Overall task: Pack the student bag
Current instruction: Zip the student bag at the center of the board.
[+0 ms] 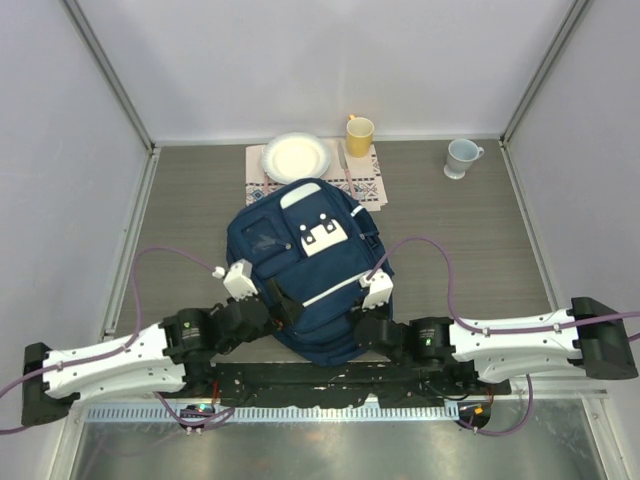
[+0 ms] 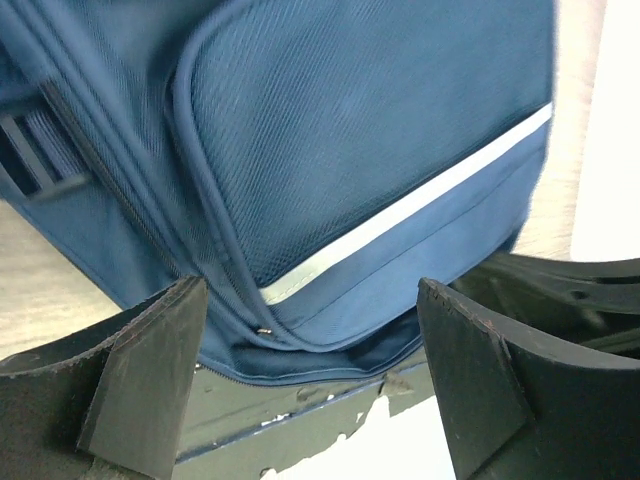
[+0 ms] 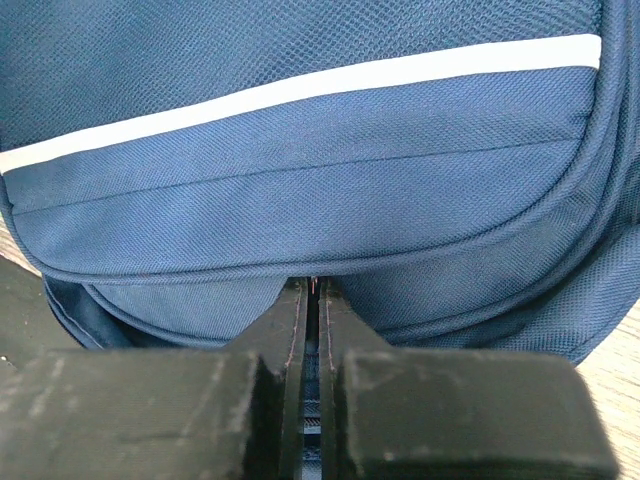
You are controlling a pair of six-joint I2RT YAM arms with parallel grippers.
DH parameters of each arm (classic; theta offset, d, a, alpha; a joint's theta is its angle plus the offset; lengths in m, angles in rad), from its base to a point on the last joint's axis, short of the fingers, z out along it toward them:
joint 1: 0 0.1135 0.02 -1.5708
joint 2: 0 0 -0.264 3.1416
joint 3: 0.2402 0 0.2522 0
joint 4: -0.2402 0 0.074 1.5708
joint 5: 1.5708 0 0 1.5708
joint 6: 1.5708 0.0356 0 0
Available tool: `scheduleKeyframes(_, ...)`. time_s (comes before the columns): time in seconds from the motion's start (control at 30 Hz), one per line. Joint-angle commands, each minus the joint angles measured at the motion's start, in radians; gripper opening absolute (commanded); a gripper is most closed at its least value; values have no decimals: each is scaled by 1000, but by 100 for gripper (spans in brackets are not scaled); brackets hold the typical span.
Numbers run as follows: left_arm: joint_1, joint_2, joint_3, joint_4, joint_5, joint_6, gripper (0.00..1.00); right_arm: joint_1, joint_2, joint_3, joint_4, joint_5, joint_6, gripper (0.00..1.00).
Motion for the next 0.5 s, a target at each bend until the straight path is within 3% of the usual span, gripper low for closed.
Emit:
scheduleKeyframes(0.0, -62, 37, -44, 147, -47, -192, 88, 5, -46, 25, 76, 40, 4, 1)
scheduleKeyframes(0.2, -120, 62, -72, 224, -160, -263, 87, 5, -86, 9, 60, 40, 4, 1)
scheduleKeyframes(0.3, -120, 60, -133, 385, -220, -264, 78, 5, -95, 5, 60, 32, -2, 1)
scheduleKeyframes(0.43, -120, 76, -150, 440, -240, -266, 51, 5, -95, 2, 60, 14, -10, 1)
scheduleKeyframes(0.47, -120, 73, -149, 410, -239, -270, 34, 5, -95, 0, 62, 6, -20, 1)
